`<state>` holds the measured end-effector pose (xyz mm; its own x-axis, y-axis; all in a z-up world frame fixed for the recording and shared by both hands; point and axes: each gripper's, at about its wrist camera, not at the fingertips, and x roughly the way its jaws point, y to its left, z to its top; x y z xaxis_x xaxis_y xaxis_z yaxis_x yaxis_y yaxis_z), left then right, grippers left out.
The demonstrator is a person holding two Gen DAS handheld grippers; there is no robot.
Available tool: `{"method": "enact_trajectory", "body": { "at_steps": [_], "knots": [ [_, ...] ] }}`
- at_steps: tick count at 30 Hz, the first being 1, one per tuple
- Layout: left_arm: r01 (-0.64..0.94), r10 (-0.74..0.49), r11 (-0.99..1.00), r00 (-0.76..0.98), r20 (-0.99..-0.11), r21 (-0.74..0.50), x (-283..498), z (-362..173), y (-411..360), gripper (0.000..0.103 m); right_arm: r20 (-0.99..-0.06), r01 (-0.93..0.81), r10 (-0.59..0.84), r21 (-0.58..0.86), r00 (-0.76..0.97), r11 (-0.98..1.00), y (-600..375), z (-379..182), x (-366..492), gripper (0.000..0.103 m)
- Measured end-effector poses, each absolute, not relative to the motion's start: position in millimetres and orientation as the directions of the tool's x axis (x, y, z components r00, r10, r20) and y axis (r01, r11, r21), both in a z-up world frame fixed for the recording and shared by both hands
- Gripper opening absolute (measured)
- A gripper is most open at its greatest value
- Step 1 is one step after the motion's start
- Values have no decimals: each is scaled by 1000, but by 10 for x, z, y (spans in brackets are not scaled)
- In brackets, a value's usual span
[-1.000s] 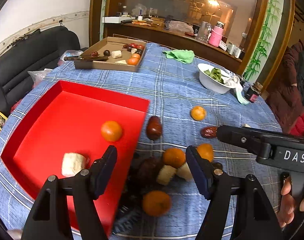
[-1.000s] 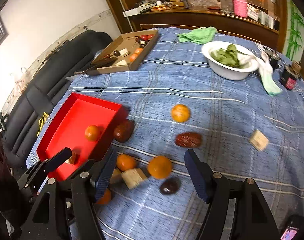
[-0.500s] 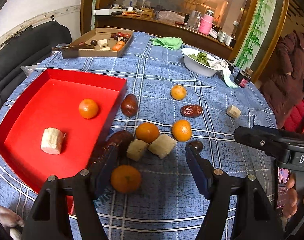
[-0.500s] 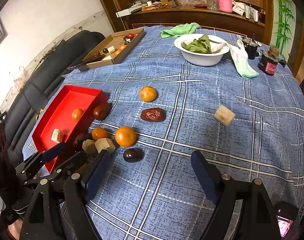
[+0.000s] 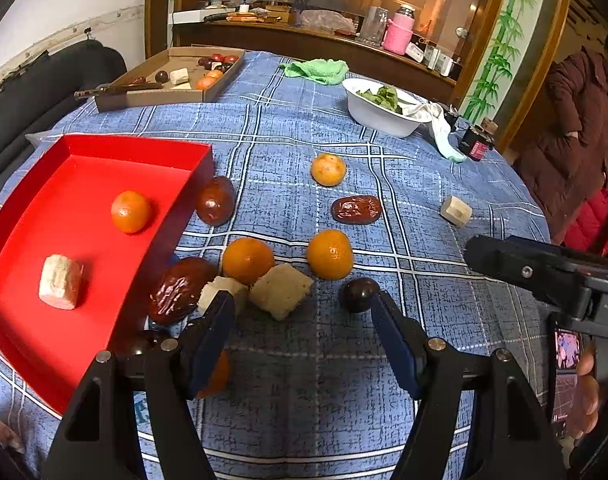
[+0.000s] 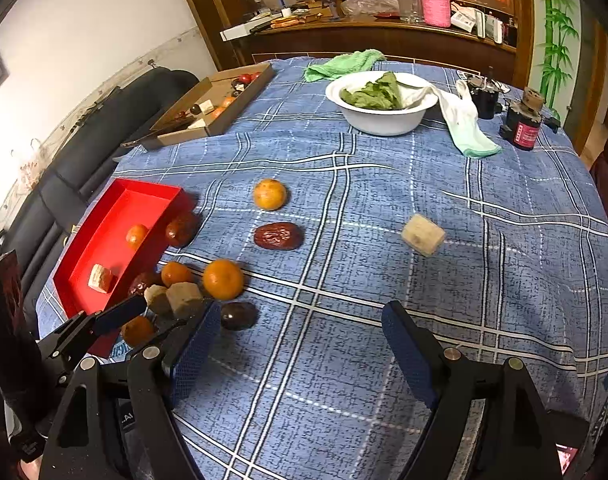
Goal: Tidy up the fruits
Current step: 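Move both open tools back toward the remaining items on the table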
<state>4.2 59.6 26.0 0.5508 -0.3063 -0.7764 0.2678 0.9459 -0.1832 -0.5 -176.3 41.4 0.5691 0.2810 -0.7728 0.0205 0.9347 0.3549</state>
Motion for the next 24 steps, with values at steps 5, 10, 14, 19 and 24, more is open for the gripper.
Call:
{"method": "enact_trajectory", "body": {
  "at_steps": [5,10,14,19,24],
  "knots": [
    [234,-295,953,549,-782,-195,88,210,584,67,-779,17,290,360,556,933,-1801,336,1,86],
    [211,-270,961,557,-785,-181,128,222,585,47,-789,-26,344,386,509,922,-1723,233,26,81],
    [204,-264,963,562,-784,-178,117,227,656,45,-796,-73,395,409,459,910,-1583,160,108,71],
    [206,-266,962,568,-779,-179,95,247,716,42,-804,-122,422,410,419,904,-1376,69,205,62],
    [178,-254,967,572,-780,-185,72,237,854,42,-806,-142,449,429,386,892,-1227,-31,323,56]
  ]
}}
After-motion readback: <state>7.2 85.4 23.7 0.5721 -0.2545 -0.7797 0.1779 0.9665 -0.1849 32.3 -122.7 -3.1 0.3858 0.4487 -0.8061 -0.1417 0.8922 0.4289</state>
